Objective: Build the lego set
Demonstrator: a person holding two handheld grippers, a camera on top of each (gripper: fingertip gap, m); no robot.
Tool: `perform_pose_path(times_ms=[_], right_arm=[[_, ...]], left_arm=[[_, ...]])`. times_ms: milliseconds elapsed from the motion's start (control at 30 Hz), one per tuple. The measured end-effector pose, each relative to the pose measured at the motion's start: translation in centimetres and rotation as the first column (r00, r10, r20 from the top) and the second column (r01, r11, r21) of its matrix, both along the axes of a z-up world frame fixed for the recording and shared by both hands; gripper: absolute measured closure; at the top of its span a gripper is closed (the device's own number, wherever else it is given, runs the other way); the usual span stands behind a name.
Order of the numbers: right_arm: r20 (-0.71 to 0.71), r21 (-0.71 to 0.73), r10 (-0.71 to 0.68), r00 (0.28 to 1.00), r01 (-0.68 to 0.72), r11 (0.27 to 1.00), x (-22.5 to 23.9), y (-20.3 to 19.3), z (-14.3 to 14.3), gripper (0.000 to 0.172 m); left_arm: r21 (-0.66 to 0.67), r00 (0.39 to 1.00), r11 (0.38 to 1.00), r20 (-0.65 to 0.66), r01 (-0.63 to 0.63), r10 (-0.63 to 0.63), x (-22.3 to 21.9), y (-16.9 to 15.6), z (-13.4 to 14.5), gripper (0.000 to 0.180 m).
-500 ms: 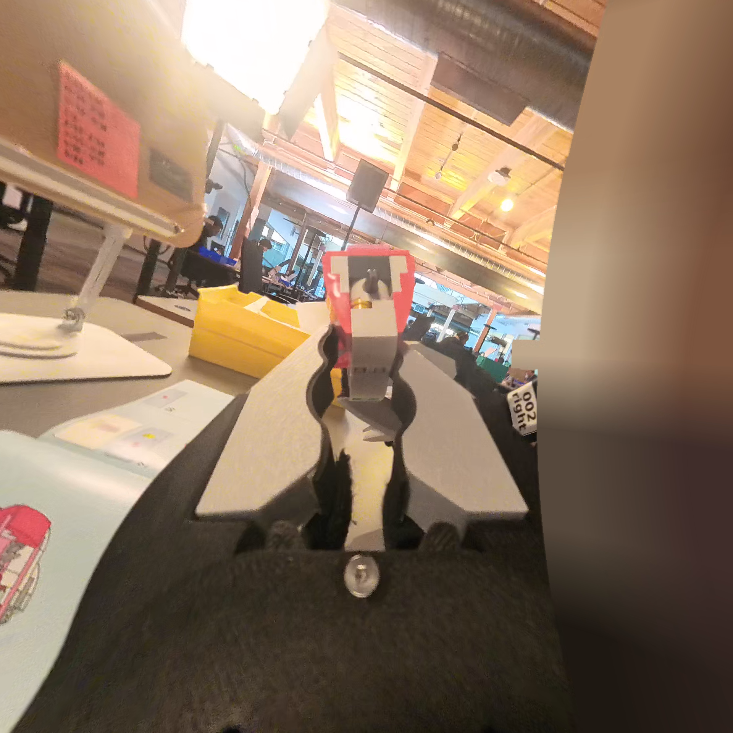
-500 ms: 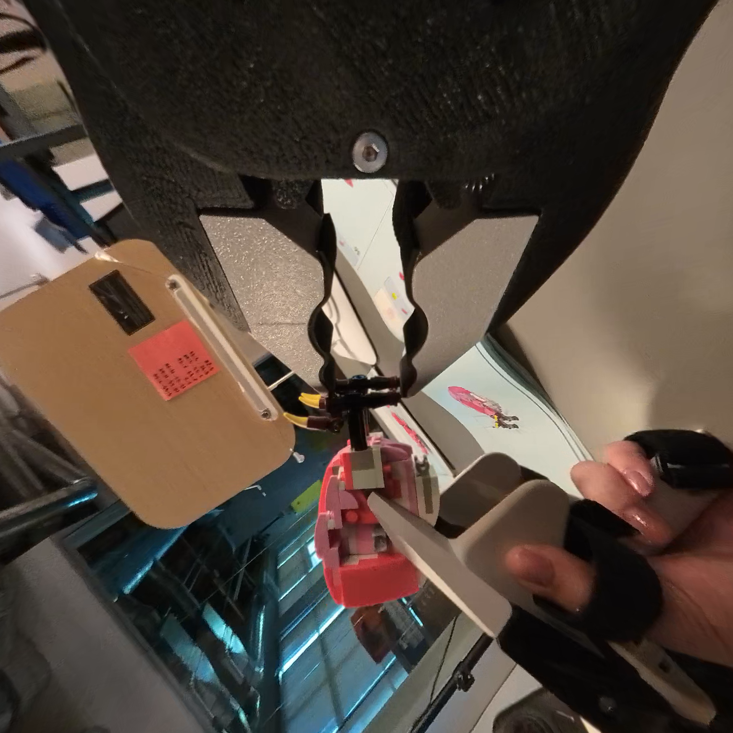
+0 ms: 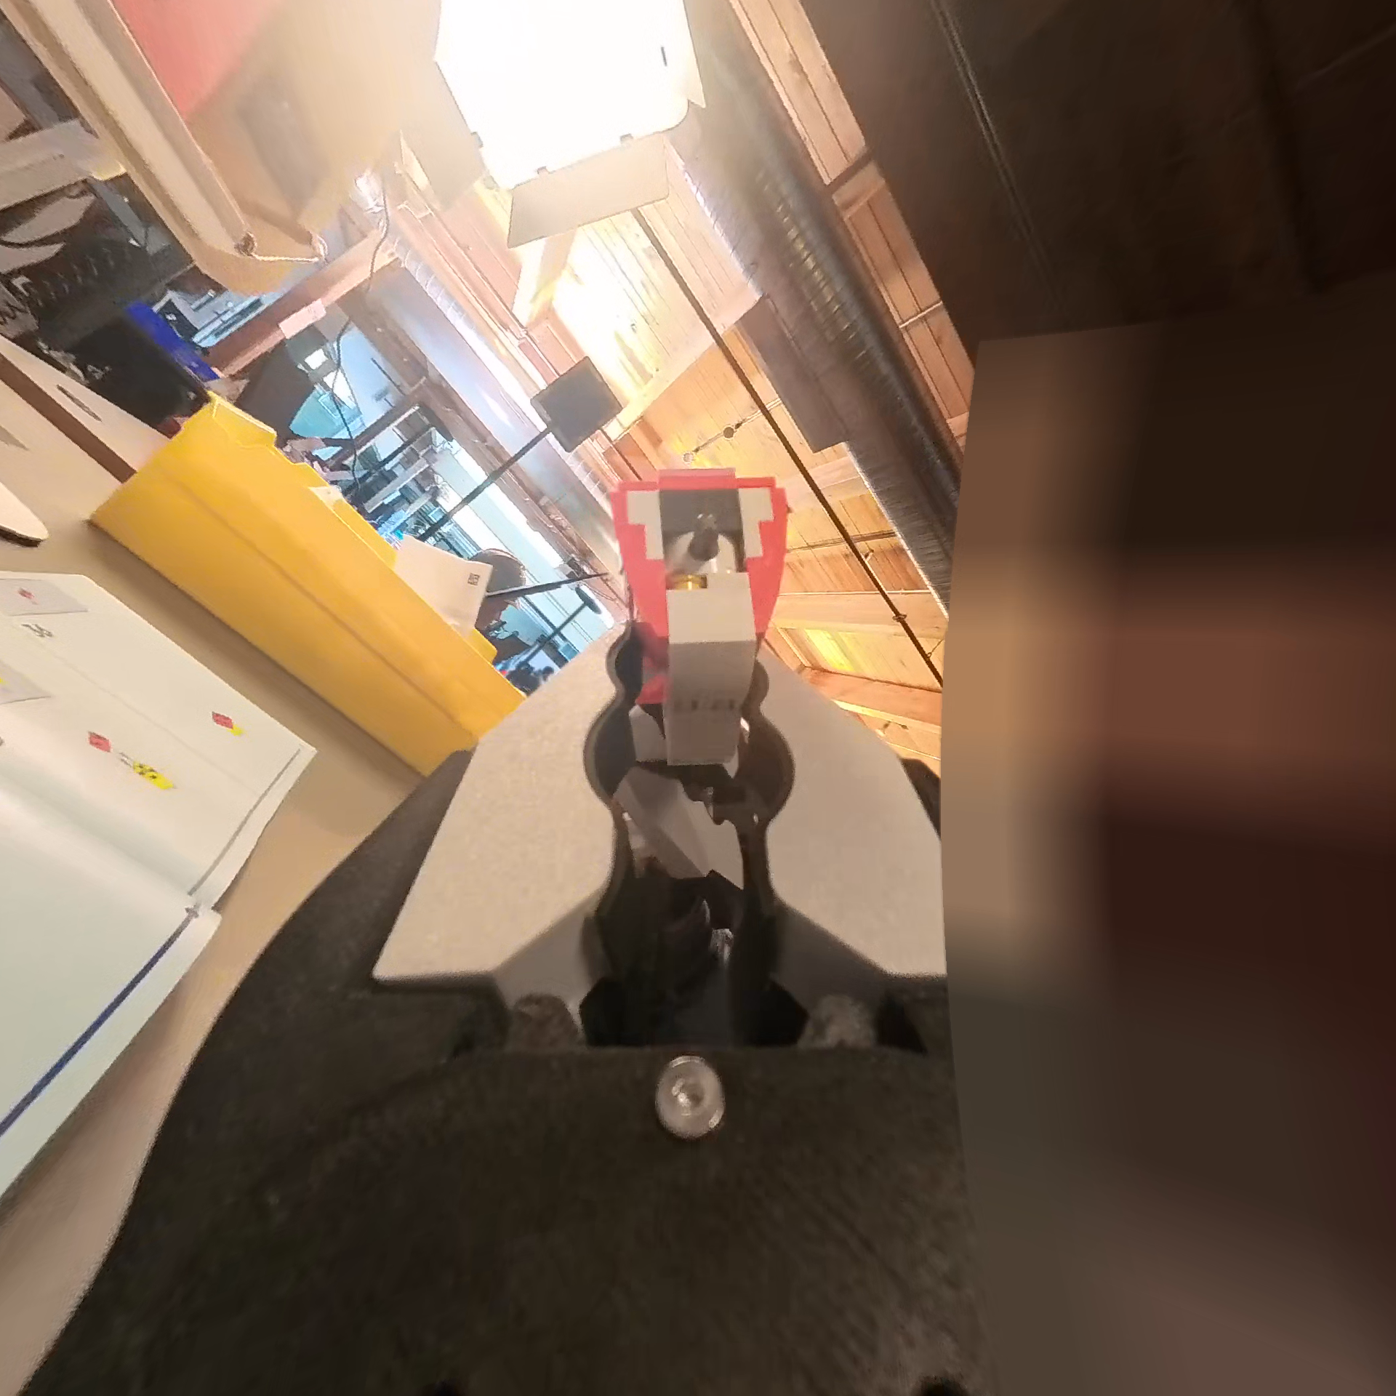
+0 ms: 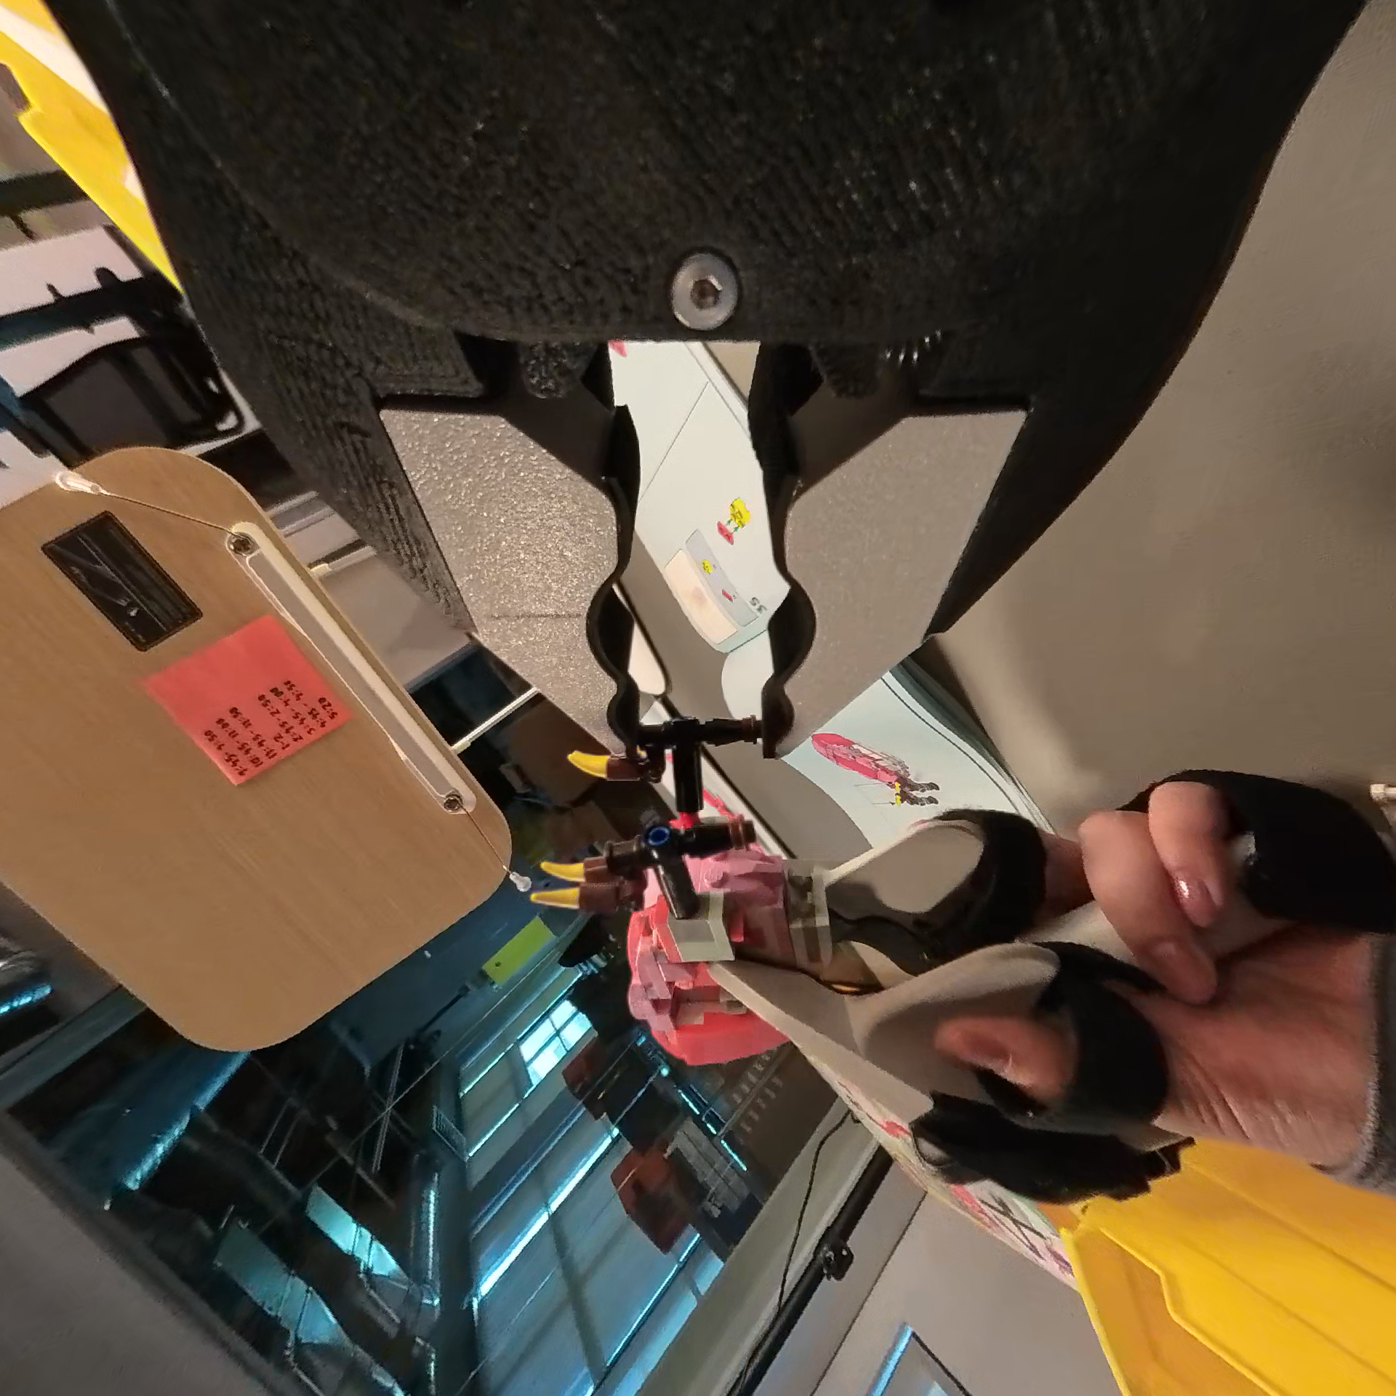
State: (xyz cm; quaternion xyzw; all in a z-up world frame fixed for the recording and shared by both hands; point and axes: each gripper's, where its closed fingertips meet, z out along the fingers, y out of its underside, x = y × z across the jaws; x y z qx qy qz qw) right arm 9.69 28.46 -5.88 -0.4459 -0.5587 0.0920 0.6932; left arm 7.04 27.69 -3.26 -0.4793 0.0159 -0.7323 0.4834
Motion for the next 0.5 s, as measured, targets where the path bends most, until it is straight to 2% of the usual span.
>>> perform_pose_path(times_ms=[33, 167, 233, 300, 500], right_arm=[[0.002, -0.008, 0.000, 1.000, 0.000, 1.000, 0.0, 0.0, 0.0, 0.140], [0.015, -0.061, -0.003, 1.000, 0.004, 0.998, 0.1, 0.4, -0.5, 0.141], [0.053, -0.089, -0.047, 0.997, 0.052, 0.995, 0.3, 1.3, -1.2, 0.140], [0.102, -0.134, -0.063, 0.993, 0.077, 0.988, 0.4, 1.9, -2.3, 0.141], [0.134, -0.192, 0.003, 0.991, 0.023, 0.981, -0.5, 0.8, -3.1, 0.141]], left_arm=[[0.000, 1.000, 1.000, -0.005, -0.006, 0.006, 0.0, 0.0, 0.0, 0.154], [-0.004, 0.998, 0.999, -0.042, -0.050, 0.050, -0.1, 0.4, -0.4, 0.158], [0.016, 0.999, 0.999, 0.006, -0.050, 0.049, -0.5, 0.2, 0.2, 0.153], [0.029, 0.997, 0.999, 0.070, -0.027, 0.025, -1.0, -0.1, 0.8, 0.157], [0.007, 0.998, 0.999, -0.034, 0.046, -0.045, 1.2, -0.4, -0.1, 0.157]])
